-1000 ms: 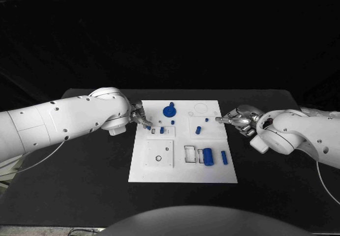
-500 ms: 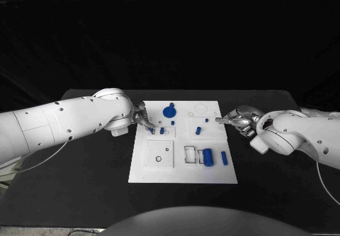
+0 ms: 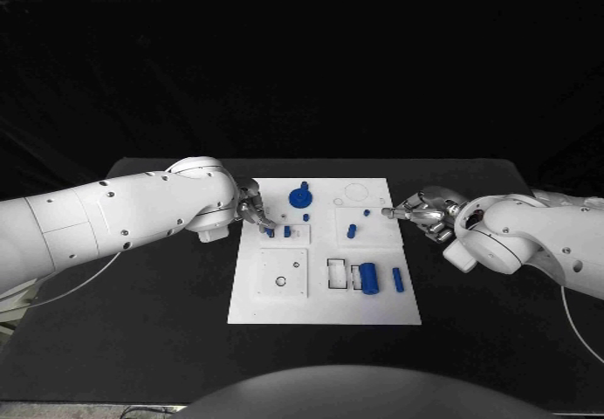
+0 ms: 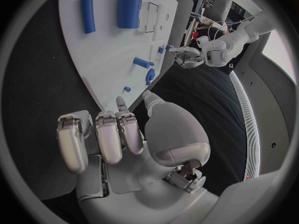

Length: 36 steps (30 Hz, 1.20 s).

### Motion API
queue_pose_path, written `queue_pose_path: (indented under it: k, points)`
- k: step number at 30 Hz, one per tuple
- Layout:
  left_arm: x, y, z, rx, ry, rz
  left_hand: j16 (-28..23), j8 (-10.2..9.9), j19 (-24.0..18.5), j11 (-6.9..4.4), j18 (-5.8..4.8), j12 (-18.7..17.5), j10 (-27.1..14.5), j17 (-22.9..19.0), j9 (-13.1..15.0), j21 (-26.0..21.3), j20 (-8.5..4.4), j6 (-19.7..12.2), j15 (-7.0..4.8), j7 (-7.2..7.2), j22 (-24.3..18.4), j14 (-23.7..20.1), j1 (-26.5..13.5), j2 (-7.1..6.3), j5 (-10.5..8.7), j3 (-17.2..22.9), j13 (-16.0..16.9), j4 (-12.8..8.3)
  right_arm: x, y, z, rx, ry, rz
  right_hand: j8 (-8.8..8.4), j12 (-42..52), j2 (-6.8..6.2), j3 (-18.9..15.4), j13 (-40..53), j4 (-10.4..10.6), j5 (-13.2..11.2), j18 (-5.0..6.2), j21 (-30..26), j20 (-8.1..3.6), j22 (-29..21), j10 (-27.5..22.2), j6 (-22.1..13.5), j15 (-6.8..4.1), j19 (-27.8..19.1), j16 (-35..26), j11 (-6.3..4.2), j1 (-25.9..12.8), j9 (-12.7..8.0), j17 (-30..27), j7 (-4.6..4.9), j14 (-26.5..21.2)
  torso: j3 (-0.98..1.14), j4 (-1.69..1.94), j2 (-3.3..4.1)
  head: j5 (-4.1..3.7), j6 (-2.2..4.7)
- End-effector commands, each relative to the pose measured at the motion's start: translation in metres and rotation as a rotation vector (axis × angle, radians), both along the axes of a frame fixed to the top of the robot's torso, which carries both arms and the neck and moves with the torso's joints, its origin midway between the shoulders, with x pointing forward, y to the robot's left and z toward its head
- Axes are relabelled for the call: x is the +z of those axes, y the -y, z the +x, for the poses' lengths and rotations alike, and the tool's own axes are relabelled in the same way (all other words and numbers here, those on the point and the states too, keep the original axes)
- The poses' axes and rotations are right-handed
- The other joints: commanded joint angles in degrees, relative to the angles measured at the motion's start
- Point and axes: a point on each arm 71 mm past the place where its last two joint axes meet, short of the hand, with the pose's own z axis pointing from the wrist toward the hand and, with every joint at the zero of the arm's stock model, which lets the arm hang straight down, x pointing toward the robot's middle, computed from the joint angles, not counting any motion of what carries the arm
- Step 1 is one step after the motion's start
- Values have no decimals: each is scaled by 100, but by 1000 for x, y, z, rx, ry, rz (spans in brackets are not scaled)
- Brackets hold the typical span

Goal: Assemble the parts on the task board

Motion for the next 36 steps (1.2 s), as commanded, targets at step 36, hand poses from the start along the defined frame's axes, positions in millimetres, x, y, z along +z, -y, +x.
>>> queue_pose_path:
  k: [36]
  points:
    - [-3, 4, 5, -32, 10, 15, 15, 6, 603, -56, -43, 35, 605, 1508, 6, 14, 70, 35, -46, -41, 1509, 607, 63, 64, 30, 160, 1507, -82, 0, -1, -1, 12, -3, 0, 37, 16, 50, -26, 1509, 18, 33, -38, 26, 44, 1506, 601, -28, 39, 600, 23, 24, -16, 9, 1509, 37, 597, 3, 4, -5, -10, -46]
